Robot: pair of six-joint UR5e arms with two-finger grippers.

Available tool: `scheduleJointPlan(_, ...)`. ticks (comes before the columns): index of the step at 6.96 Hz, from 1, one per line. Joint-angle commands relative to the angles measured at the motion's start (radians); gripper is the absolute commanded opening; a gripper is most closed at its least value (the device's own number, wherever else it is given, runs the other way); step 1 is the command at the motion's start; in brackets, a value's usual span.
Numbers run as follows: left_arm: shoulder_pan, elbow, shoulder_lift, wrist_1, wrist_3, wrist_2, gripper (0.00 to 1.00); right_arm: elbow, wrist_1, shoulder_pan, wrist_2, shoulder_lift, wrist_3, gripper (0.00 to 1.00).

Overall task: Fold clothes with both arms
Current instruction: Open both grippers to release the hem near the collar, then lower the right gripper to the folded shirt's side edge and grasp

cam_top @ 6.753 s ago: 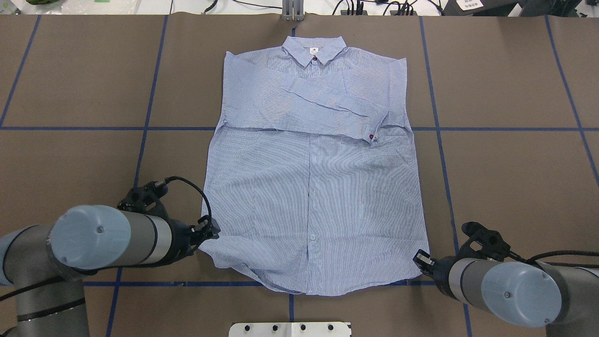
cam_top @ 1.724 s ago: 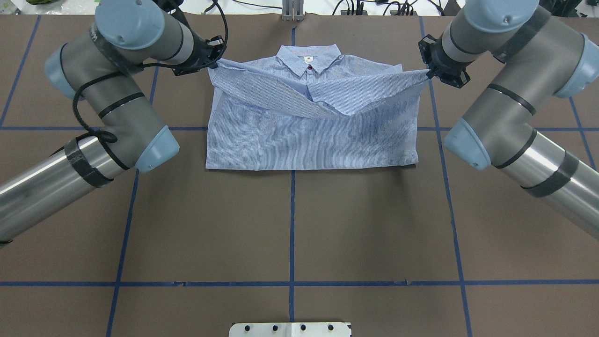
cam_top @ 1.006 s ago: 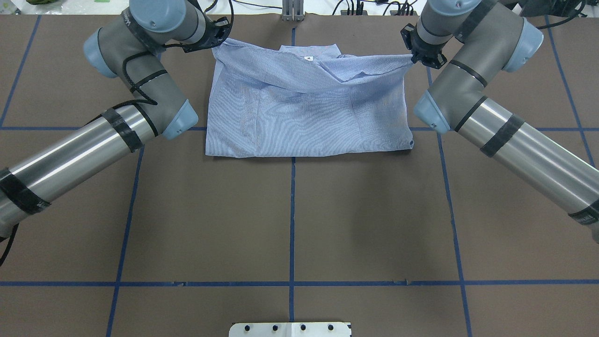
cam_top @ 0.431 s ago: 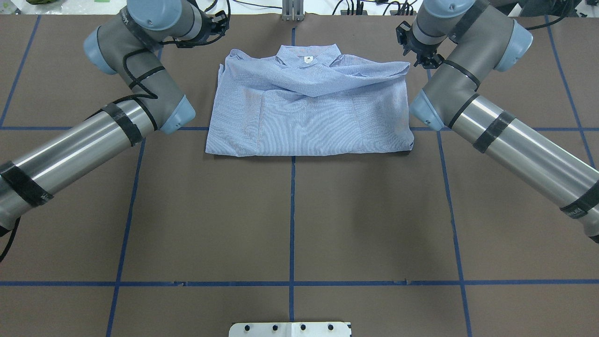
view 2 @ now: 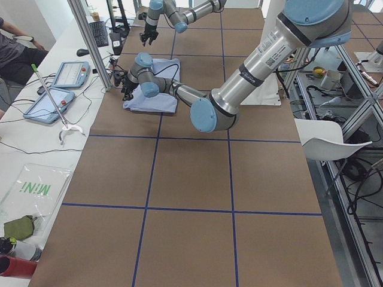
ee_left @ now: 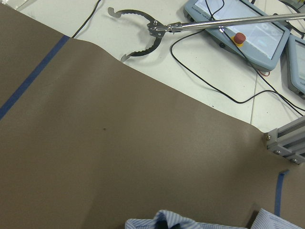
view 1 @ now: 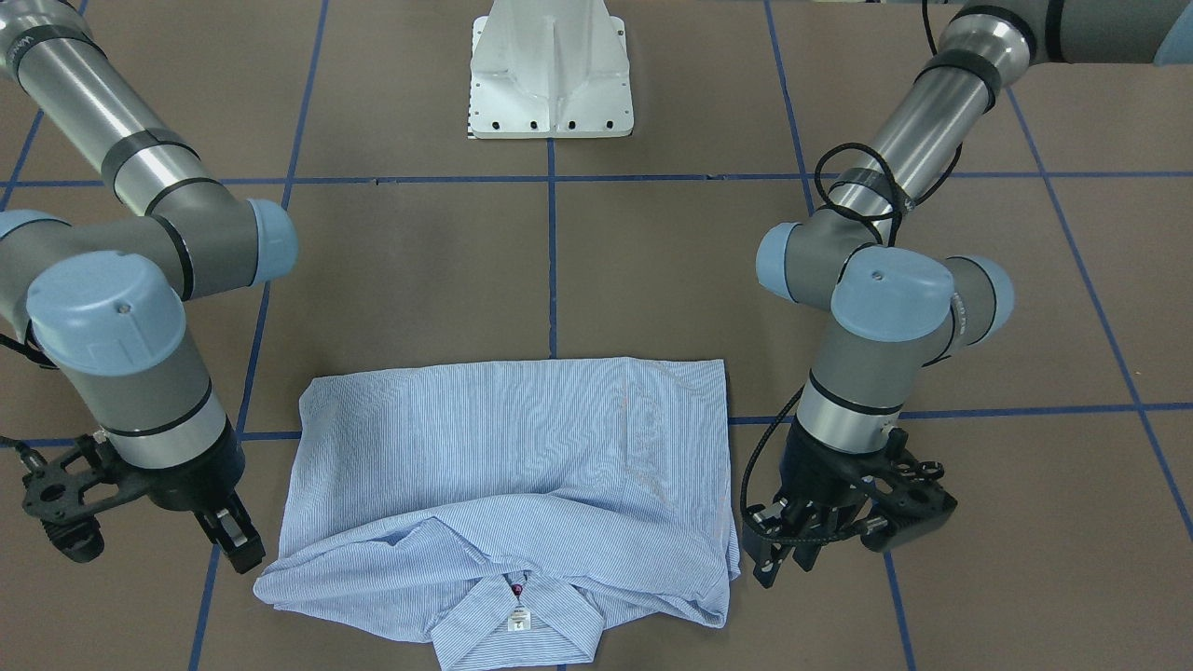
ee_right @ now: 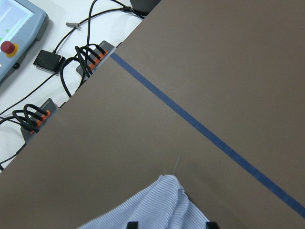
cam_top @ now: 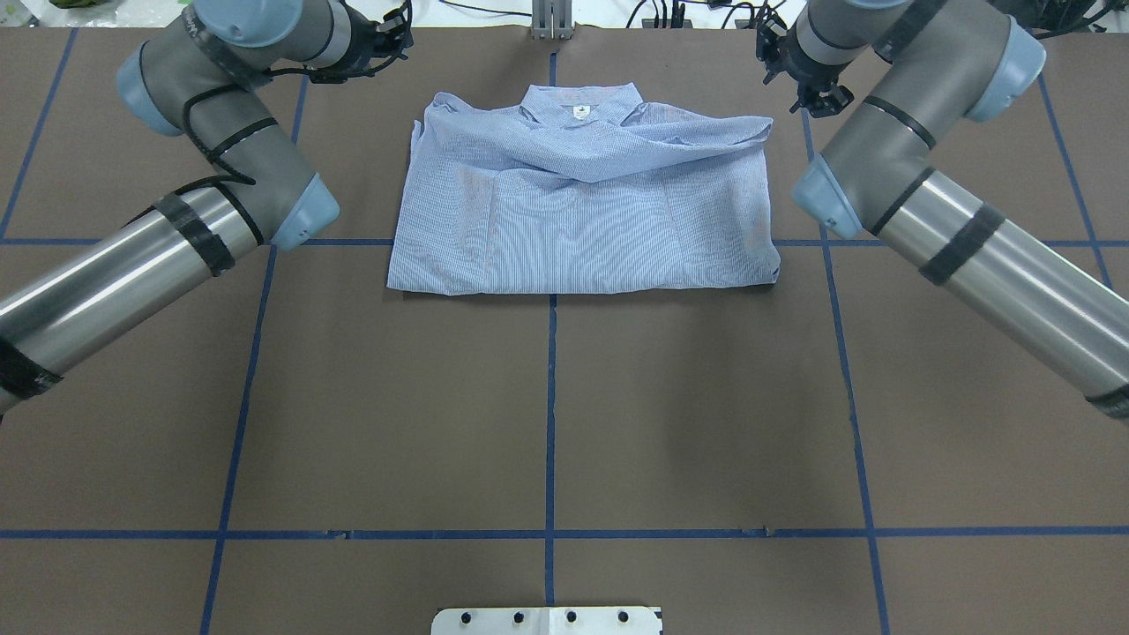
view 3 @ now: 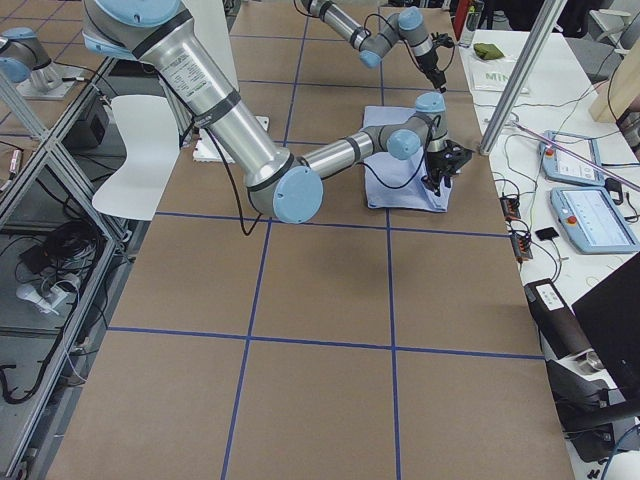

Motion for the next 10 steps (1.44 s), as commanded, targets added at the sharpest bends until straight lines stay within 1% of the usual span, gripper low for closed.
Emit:
scheduleJointPlan(1, -0.001, -0.071, 0.044, 0.003, -0.002, -0.031, 0.58, 0.289, -0.008, -0.092, 0.012, -0.241, 0.042, 0.63)
scheduleJointPlan(2, -0.001, -0.072, 0.044, 0.003, -0.007, -0.031, 0.58, 0.327, 0.0, -0.155, 0.003, -0.295, 0.097, 0.65)
scheduleJointPlan(3, -0.001, -0.077, 0.066, 0.003, -0.007, -0.03, 0.58, 0.325, 0.0, -0.191, 0.001, -0.3, 0.118, 0.65)
scheduleJointPlan(4, -0.001, -0.096, 0.072, 0.003, -0.008, -0.028, 0.58, 0.321, 0.0, -0.211, -0.006, -0.305, 0.128, 0.66)
scheduleJointPlan(6, -0.001, -0.103, 0.083, 0.003, -0.008, -0.028, 0.58, 0.304, 0.0, -0.222, -0.009, -0.308, 0.138, 0.69)
scheduleJointPlan(7, -0.001, -0.103, 0.081, 0.003, -0.008, -0.028, 0.59, 0.257, 0.052, -0.223, -0.009, -0.302, 0.151, 0.73)
scheduleJointPlan(8, -0.001, -0.103, 0.081, 0.003, -0.008, -0.027, 0.59, 0.2, 0.178, -0.225, -0.008, -0.297, 0.226, 0.73)
scheduleJointPlan(9, -0.001, -0.103, 0.081, 0.003, -0.01, -0.027, 0.59, 0.187, 0.233, -0.228, -0.008, -0.297, 0.257, 0.73)
scheduleJointPlan(10, -0.001, -0.103, 0.081, 0.005, -0.01, -0.027, 0.59, 0.183, 0.235, -0.237, -0.009, -0.297, 0.279, 0.75)
